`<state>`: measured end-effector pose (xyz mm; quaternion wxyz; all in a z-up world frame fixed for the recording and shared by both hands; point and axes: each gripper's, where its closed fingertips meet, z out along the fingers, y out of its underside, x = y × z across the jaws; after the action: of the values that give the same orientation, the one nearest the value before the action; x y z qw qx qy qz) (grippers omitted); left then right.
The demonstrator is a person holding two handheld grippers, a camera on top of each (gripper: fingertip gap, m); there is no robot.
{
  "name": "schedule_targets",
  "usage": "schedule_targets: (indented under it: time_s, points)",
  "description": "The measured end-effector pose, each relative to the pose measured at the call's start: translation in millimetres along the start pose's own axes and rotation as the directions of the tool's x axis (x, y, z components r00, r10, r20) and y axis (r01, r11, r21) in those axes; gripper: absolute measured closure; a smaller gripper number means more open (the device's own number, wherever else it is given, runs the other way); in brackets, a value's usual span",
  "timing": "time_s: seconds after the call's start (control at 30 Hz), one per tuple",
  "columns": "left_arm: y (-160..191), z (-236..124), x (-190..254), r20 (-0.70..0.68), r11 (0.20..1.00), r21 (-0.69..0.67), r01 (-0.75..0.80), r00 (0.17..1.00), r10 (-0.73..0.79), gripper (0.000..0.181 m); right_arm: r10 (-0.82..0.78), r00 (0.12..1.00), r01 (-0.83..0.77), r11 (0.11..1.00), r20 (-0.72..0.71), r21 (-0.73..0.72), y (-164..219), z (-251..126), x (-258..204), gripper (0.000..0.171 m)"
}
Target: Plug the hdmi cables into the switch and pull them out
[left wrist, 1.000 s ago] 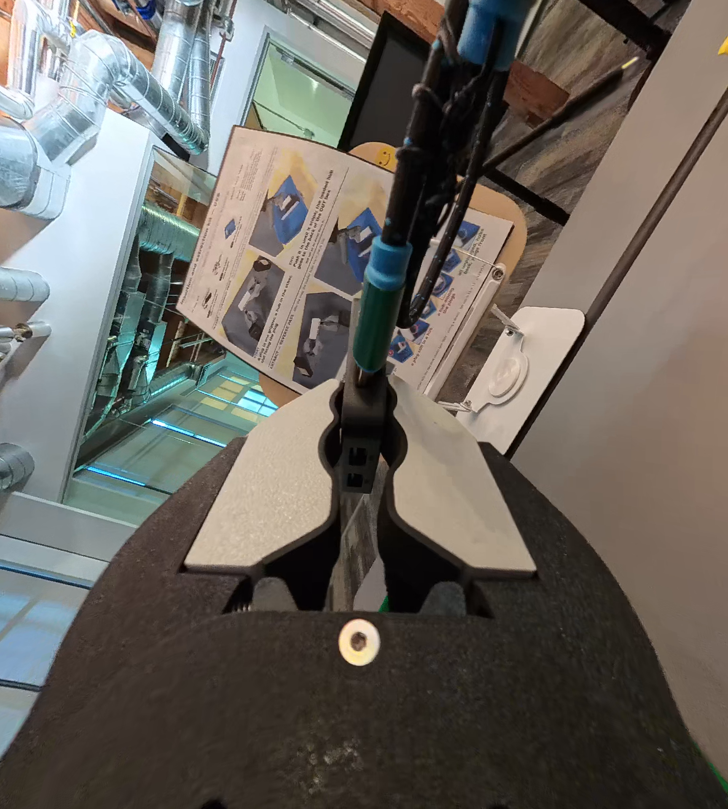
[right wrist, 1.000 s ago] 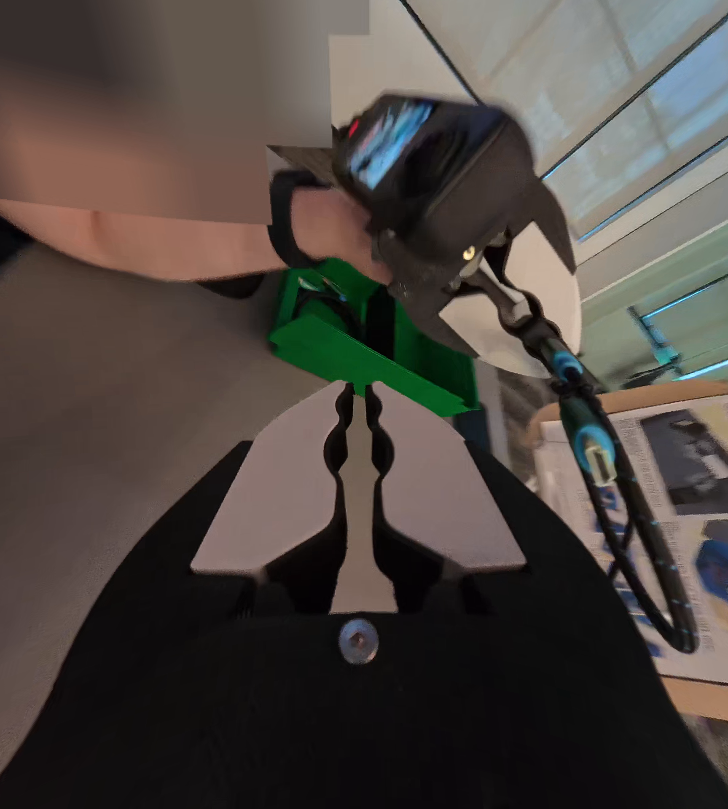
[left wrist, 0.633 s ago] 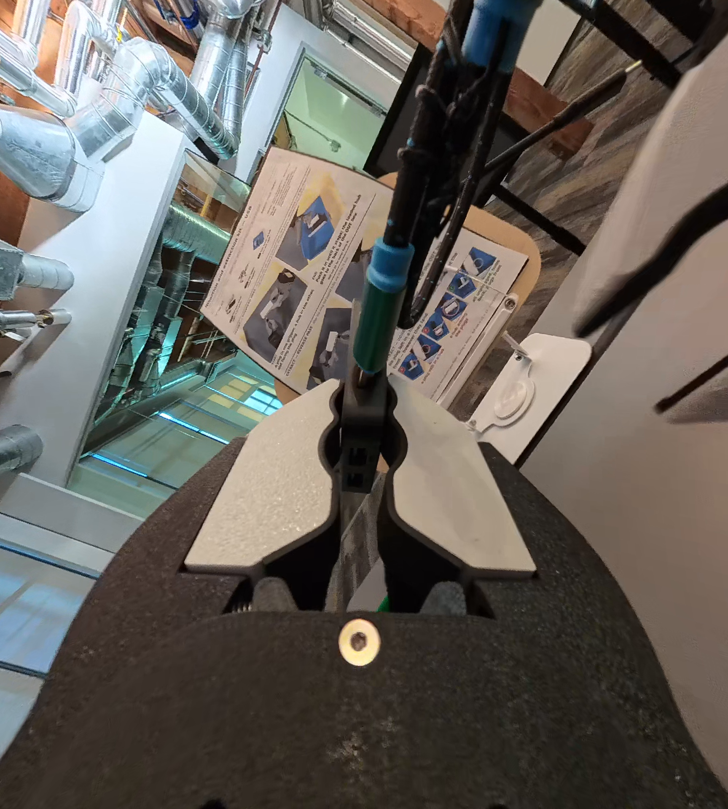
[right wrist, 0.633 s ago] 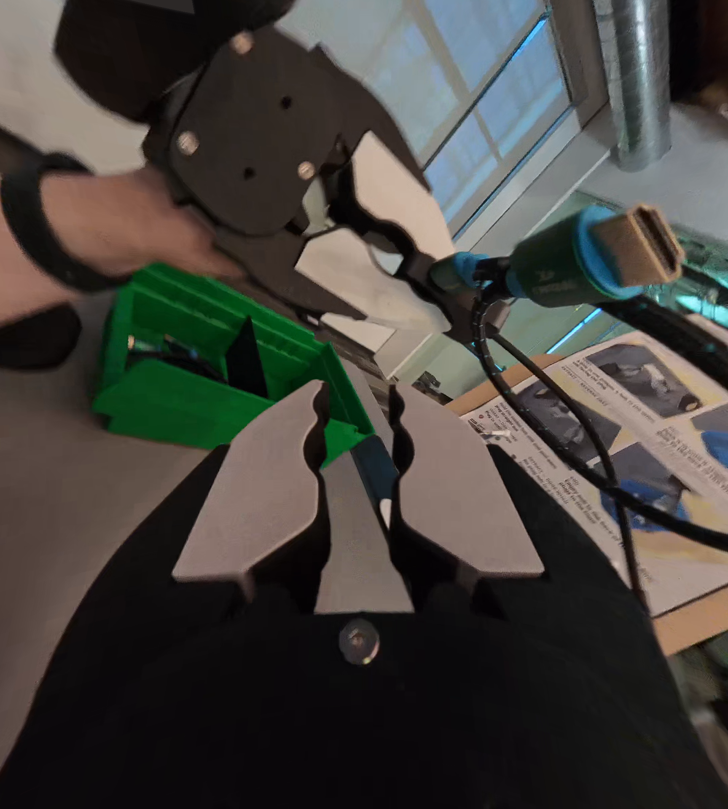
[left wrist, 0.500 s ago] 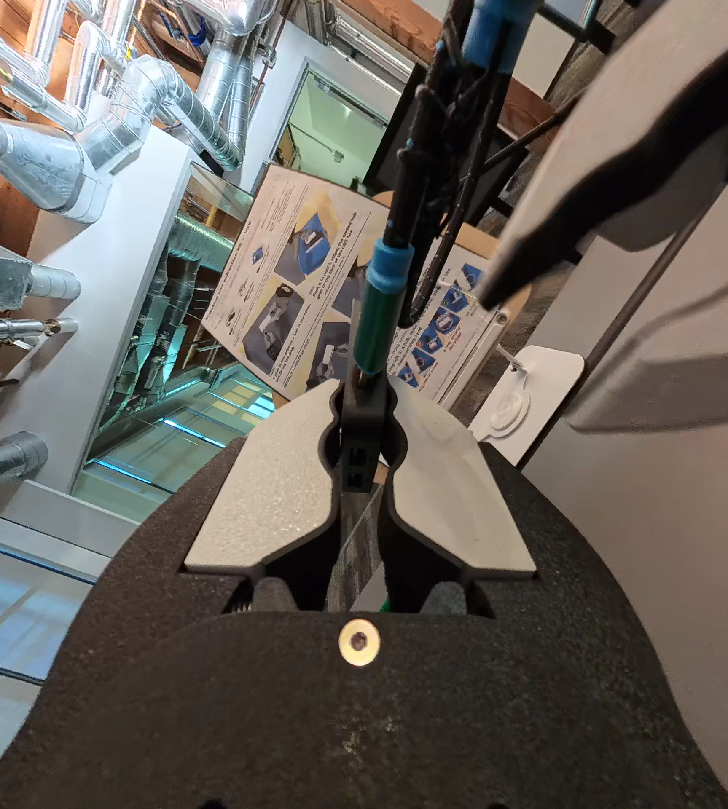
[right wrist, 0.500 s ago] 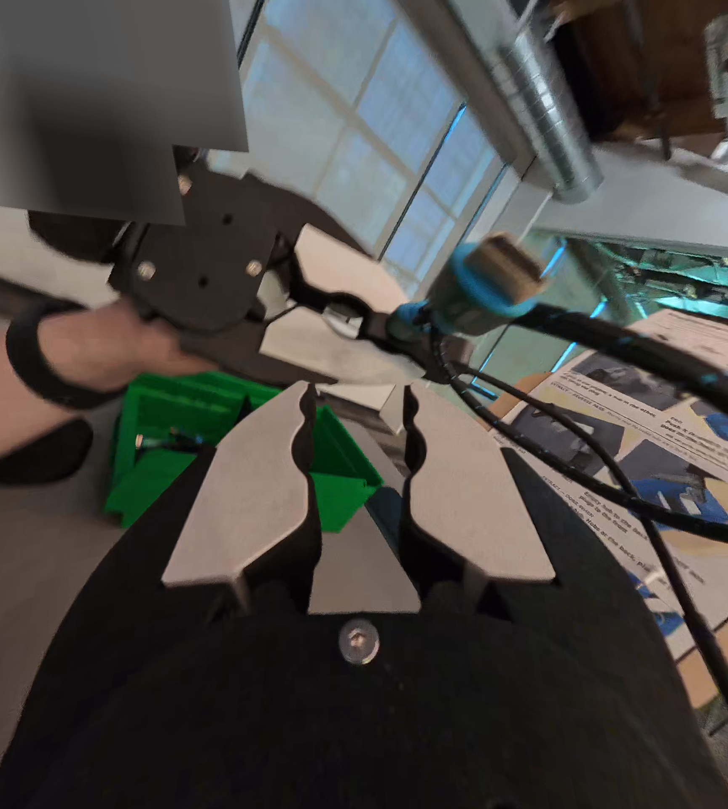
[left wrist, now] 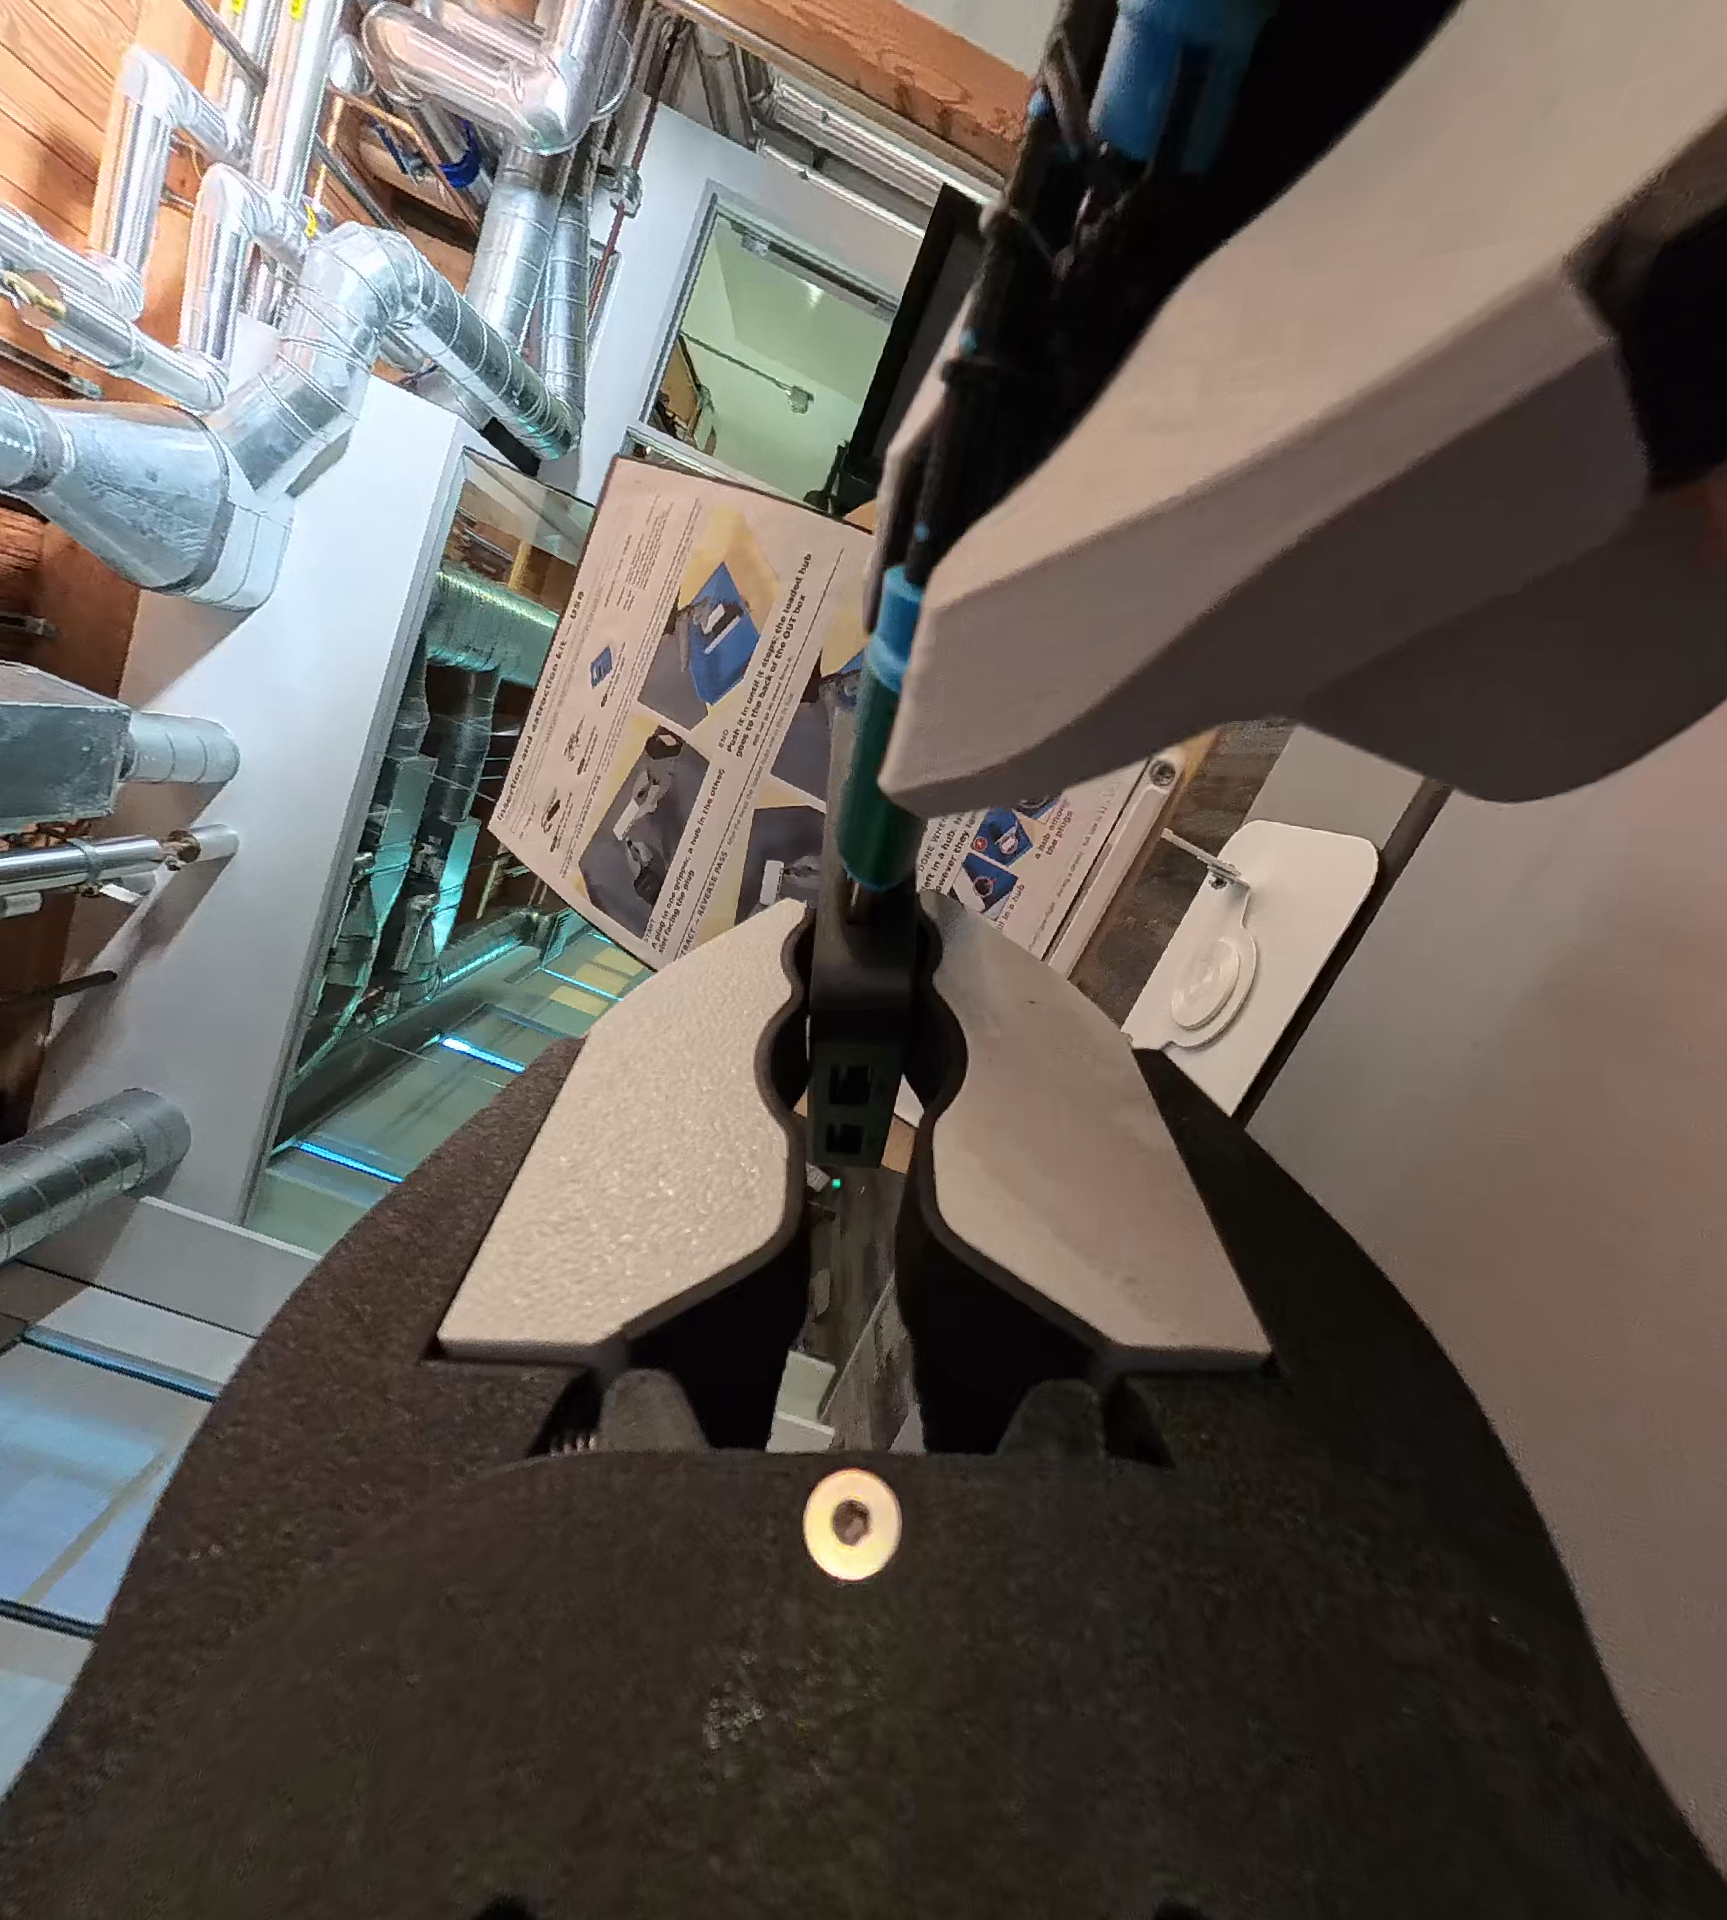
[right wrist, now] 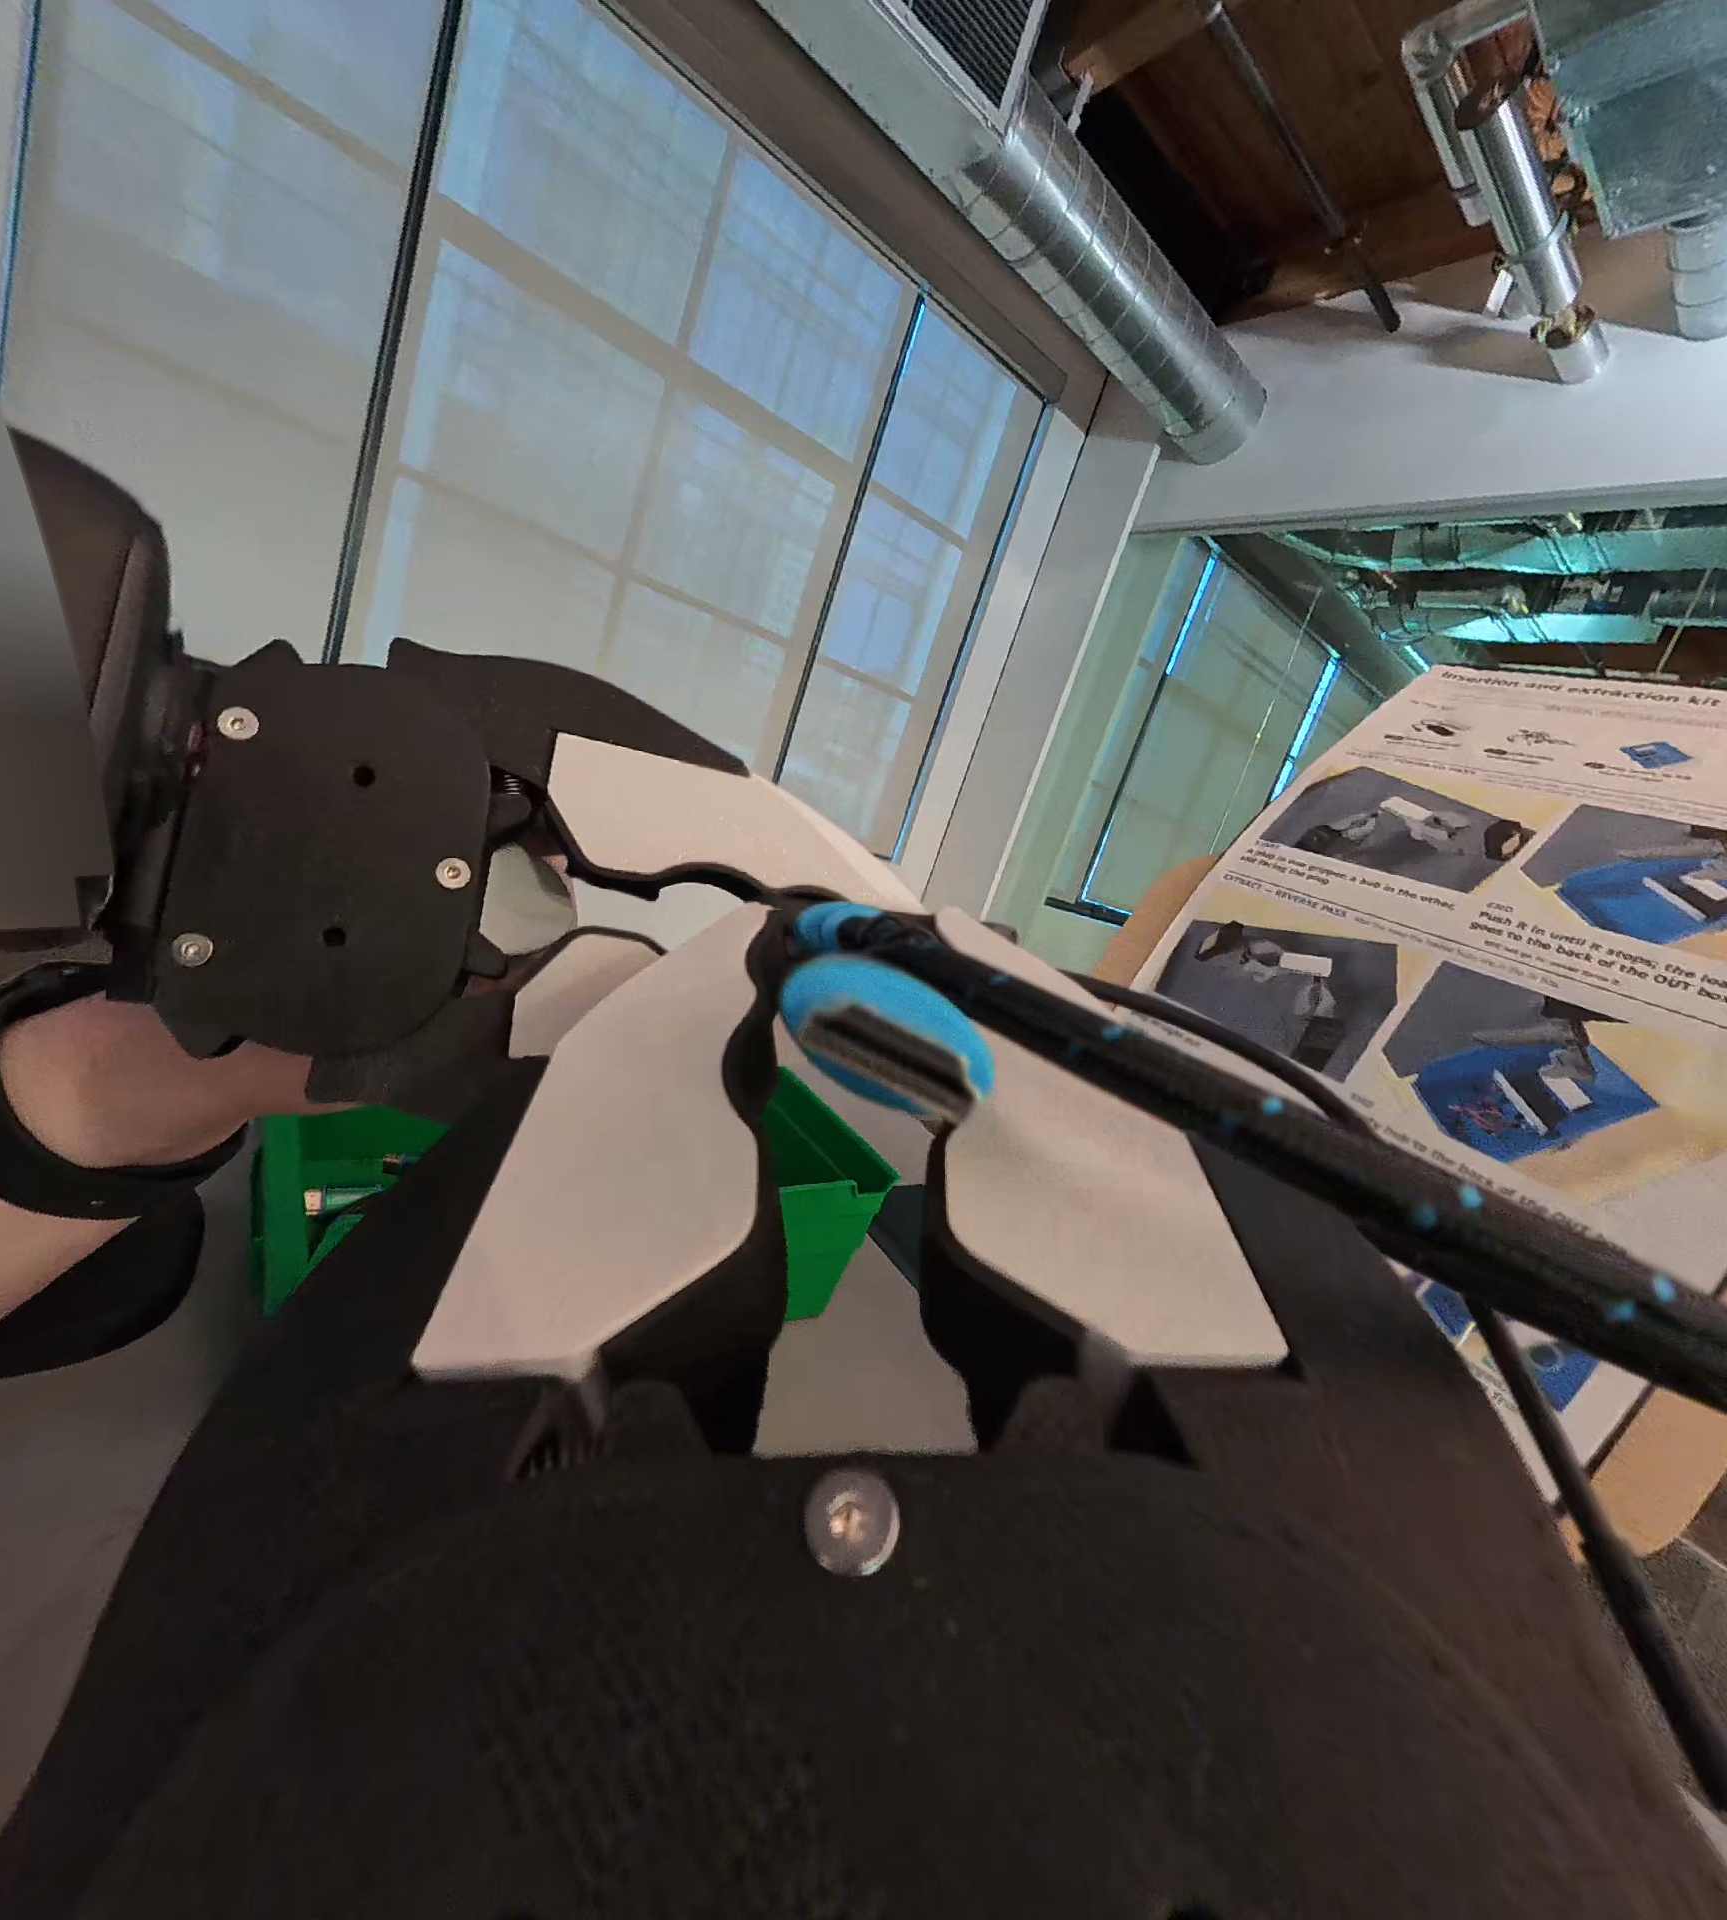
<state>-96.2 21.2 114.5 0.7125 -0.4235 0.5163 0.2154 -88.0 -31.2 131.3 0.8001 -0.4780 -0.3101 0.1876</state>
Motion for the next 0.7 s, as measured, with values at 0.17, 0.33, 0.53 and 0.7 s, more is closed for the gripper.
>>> schedule_targets:
  time_s: [0.17,0.33,0.53,0.7]
  points:
    - [3,2,1,0.008,1.000,-0.017,-0.024,1.000,0.025,0.168,0.025,1.000,-0.025,0.999,-0.001,-0.030,4,1,-1,0.150]
    - [4,1,-1,0.032,0.998,-0.031,-0.060,0.998,0.061,0.168,0.036,0.999,-0.036,0.999,-0.003,-0.036,5,2,-3,0.150]
    - [6,2,2,0.031,0.995,-0.034,-0.096,0.995,0.097,0.168,0.012,0.999,-0.014,0.999,-0.051,-0.051,8,3,-4,0.149]
    - [12,5,8,0.002,0.987,-0.050,-0.154,0.988,0.155,0.168,0.013,0.998,-0.023,0.986,-0.065,-0.165,17,6,-2,0.149]
